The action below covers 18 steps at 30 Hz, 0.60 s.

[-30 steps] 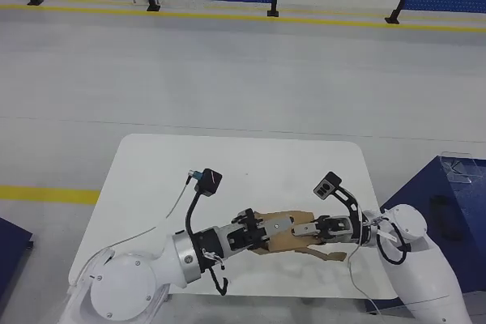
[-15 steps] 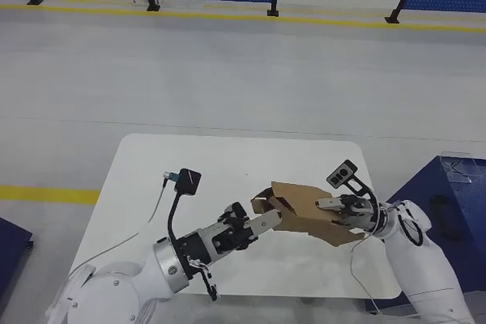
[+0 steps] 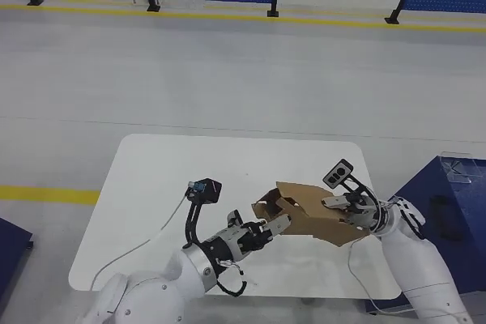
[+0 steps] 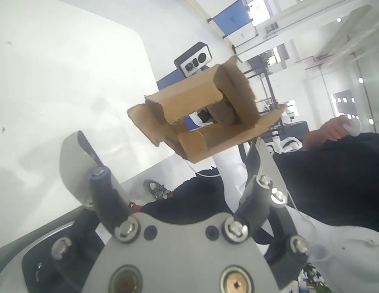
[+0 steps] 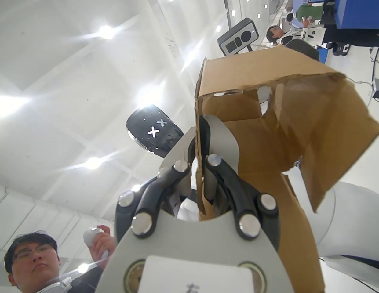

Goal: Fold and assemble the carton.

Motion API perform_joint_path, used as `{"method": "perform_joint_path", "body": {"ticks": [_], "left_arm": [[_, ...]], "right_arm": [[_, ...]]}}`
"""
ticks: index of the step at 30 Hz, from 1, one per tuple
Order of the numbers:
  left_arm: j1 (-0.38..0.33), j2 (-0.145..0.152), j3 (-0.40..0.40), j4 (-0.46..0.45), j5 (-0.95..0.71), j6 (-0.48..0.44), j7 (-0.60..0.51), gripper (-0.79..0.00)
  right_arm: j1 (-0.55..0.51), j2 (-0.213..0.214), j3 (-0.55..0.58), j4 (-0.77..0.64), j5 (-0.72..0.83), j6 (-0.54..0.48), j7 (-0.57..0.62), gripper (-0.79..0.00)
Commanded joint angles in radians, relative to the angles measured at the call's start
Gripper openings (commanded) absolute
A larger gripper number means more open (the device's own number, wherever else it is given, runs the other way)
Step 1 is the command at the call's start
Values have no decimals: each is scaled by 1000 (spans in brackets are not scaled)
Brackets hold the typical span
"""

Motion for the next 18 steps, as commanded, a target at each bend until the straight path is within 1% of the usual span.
{"method": "perform_joint_path", "body": {"ticks": [1, 6, 13, 15, 18], "left_arm": [[-34, -6, 38, 19, 30, 48, 0, 0], [-110, -25, 102, 69, 55, 136, -3, 0], [-185, -49, 154, 124, 26, 168, -17, 0], [-198, -54, 160, 127, 23, 175, -15, 0], [-194, -57, 138, 110, 0, 184, -5, 0]], "right_arm": [[-2, 3, 3, -2, 0, -3, 0, -785], [-7, 9, 5, -15, 5, -2, 0, -785], [-12, 20, 3, -25, 28, 5, 0, -785], [-10, 22, 3, -12, 42, 19, 0, -785], [-1, 25, 0, 13, 57, 55, 0, -785]]}}
